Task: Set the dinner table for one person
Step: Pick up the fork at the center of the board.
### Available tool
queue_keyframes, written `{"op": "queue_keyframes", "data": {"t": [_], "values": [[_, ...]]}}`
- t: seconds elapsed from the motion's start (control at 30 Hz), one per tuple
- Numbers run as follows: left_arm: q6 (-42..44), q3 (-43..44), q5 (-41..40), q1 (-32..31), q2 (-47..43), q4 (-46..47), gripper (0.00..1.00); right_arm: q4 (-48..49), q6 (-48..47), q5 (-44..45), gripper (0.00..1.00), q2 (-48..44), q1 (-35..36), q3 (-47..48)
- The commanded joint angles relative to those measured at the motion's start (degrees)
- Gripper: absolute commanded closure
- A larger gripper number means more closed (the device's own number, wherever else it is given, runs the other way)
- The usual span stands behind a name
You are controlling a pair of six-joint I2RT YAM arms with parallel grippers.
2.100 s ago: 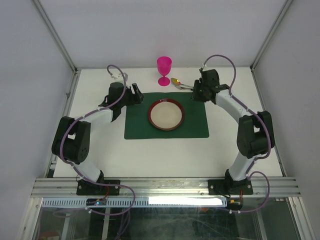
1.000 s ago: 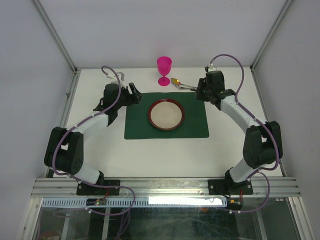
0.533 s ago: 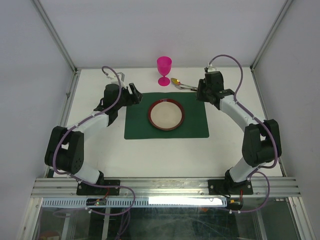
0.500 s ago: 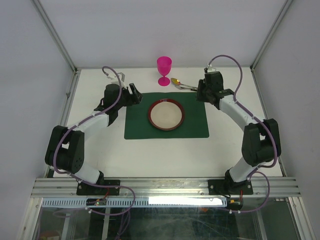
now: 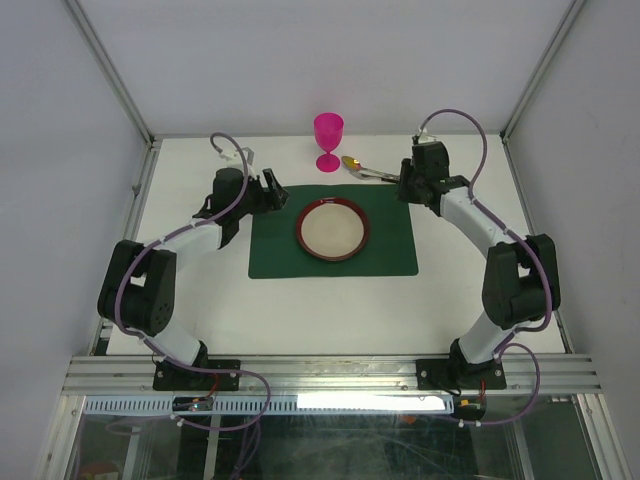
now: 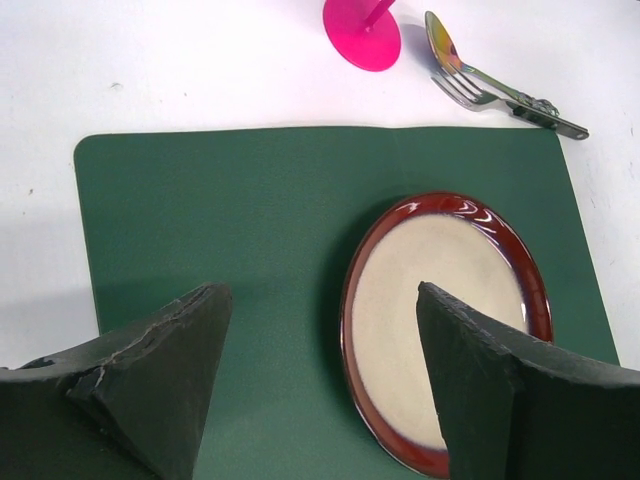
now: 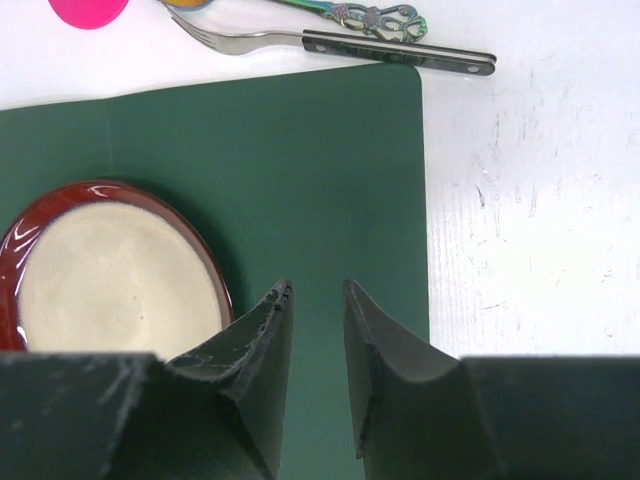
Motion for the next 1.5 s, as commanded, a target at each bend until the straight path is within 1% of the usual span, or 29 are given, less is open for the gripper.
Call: {"op": "queue_keyframes", "data": {"t": [0.0,0.17,0.23,0.27,0.37,0.53,0.63,0.73,0.8,0.83,0.9,1.07,1.13,1.2,1.47], "values": [[1.68,2.08,-0.97,0.82,-3.10,0.91,0.21,0.69,-0.80,-0.20,0.70,-1.49,-0.38,3.78],[2.22,1.20,-4.17,1.01,-4.82,-0.16,0.18,-0.40,-0.20,1.50,0.68,-1.60,-0.33,3.71],[2.26,0.89,-4.99,1.03,-5.20,-0.20,0.17,-0.47,-0.42,2.59,0.63,-1.69,-0.45,3.78],[2.20,0.75,-5.05,1.08,-5.30,-0.15,0.16,-0.63,-0.63,3.09,0.62,-1.71,-0.47,4.09],[1.76,-0.03,-5.29,1.14,-5.81,0.56,0.16,-1.56,-2.46,3.74,0.61,-1.22,-0.65,5.89],[0.72,-1.96,-4.89,1.20,-7.61,1.39,0.15,-4.46,-8.49,4.25,0.62,1.13,-0.66,10.90],[0.64,-3.13,-5.27,1.20,-8.91,1.77,0.15,-5.98,-10.23,4.14,0.62,2.16,-0.69,13.00],[0.65,-3.36,-5.55,1.31,-9.79,1.18,0.15,-5.73,-10.89,4.10,0.62,2.46,-0.87,13.13],[0.59,-3.87,-5.62,1.36,-10.07,0.93,0.14,-5.63,-10.84,3.39,0.62,2.67,-0.97,13.16],[0.57,-4.32,-5.42,1.36,-11.05,1.09,0.12,-5.66,-10.99,2.63,0.62,2.83,-1.00,13.32],[0.25,-5.17,-4.77,1.44,-12.47,1.38,0.01,-6.30,-11.77,0.71,0.62,3.22,-0.96,13.85],[0.35,-5.14,-3.13,1.50,-12.96,0.04,0.01,-7.74,-13.78,-4.10,0.59,3.56,-1.12,15.05],[0.51,-4.95,-2.15,1.54,-13.45,-0.37,0.01,-8.56,-15.08,-5.71,0.55,3.74,-1.26,15.42],[0.19,-4.84,-1.19,1.63,-13.96,-0.69,0.01,-9.62,-15.99,-6.16,0.49,4.11,-1.27,16.06],[-1.42,-5.16,-3.69,1.91,-16.09,-2.10,0.01,-9.93,-16.89,-5.55,0.45,3.89,-1.50,16.26]]}}
